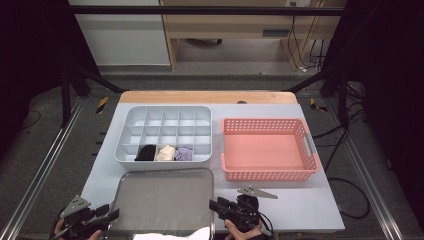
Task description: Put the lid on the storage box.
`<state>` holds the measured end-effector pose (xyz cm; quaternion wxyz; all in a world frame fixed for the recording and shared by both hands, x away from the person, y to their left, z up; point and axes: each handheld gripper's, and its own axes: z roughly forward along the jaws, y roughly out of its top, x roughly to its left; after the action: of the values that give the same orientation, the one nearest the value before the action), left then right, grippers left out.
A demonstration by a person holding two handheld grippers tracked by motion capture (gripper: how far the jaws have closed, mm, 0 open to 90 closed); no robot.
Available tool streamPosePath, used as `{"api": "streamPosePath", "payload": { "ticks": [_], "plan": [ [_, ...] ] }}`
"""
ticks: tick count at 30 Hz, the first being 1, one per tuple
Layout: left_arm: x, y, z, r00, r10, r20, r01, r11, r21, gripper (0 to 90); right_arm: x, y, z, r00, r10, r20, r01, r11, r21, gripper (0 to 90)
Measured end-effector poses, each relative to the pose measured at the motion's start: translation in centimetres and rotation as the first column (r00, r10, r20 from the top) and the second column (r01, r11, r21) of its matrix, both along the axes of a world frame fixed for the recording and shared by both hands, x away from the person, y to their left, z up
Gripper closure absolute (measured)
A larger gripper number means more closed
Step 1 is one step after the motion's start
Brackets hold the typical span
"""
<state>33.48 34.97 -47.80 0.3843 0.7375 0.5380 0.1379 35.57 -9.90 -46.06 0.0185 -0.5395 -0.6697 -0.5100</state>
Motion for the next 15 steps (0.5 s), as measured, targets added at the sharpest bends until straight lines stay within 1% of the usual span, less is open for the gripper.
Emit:
{"api": "streamPosePath", "payload": {
  "ticks": [4,7,13,15],
  "plan": [
    [0.0,0.2,0.0,1.0,0.005,-0.003,-0.005,0.9998,-0.019,49.0,-0.2,0.0,0.9,0.9988,-0.007,0.048,0.005,0.999,0.035,60.4],
    [0.1,0.3,0.0,1.0,0.001,-0.006,-0.002,0.9997,-0.025,48.9,-0.2,0.1,1.3,0.9971,-0.012,0.076,0.007,0.998,0.057,60.4],
    [0.1,0.4,0.0,0.9999,0.008,-0.01,-0.008,0.9993,-0.037,48.8,-0.3,0.1,1.4,0.9956,-0.022,0.091,0.014,0.996,0.09,59.8],
    [0.1,0.4,-0.1,0.9999,0.006,-0.009,-0.007,0.9993,-0.038,48.8,-0.2,0.1,1.5,0.9951,-0.023,0.096,0.014,0.996,0.092,59.9]
  ]
}}
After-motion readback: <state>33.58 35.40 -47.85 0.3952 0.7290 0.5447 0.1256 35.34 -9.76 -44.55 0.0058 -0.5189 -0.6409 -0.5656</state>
